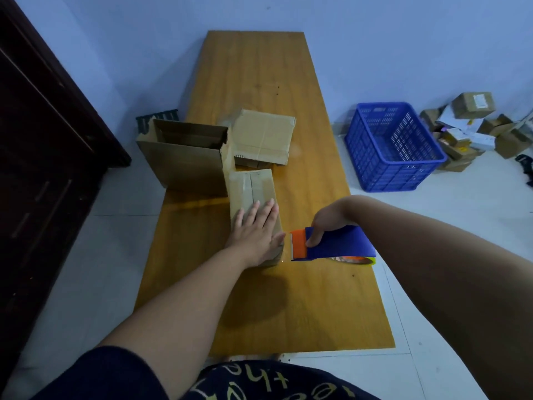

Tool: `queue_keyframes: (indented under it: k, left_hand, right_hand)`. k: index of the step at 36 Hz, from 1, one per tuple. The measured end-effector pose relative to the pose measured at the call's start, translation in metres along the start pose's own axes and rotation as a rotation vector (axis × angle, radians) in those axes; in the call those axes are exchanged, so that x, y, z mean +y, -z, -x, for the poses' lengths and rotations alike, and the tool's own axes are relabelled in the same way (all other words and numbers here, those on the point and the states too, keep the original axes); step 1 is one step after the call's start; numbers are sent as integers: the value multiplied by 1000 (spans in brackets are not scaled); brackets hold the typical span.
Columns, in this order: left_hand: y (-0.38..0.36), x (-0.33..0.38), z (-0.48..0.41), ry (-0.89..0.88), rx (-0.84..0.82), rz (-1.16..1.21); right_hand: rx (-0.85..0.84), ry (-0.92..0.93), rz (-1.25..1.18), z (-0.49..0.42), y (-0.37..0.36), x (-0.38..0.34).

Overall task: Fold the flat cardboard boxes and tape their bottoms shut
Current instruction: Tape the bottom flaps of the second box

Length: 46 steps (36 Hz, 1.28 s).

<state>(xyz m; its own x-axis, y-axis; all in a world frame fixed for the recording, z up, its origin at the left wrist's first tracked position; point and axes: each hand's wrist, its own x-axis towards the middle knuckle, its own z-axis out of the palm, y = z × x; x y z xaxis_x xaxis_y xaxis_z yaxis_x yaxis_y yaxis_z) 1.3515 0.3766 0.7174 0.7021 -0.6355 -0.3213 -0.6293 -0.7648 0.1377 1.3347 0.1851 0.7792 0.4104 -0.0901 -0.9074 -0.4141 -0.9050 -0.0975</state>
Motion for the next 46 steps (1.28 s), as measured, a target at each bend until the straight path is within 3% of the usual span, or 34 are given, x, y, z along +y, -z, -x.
queue_keyframes:
  k: [9, 17, 21, 25, 35, 46]
  left_hand:
    - [1, 1, -3, 0, -14, 12]
    - [1, -1, -3, -18, -15, -6]
    - [-3, -7, 1, -53, -24, 10]
    - [-4, -9, -1, -59, -16, 3]
    - [-5, -10, -3, -55, -24, 14]
    - [-6, -11, -4, -50, -29, 15]
  right_hand:
    - [19, 0, 178, 6, 6, -22]
    - [49, -18, 147, 7, -6, -19]
    - [119, -174, 396, -8, -44, 13]
    - [88, -201, 211, -18, -70, 41]
    - [686, -102, 95, -40, -72, 24]
    - [782, -6, 191, -66, -90, 5]
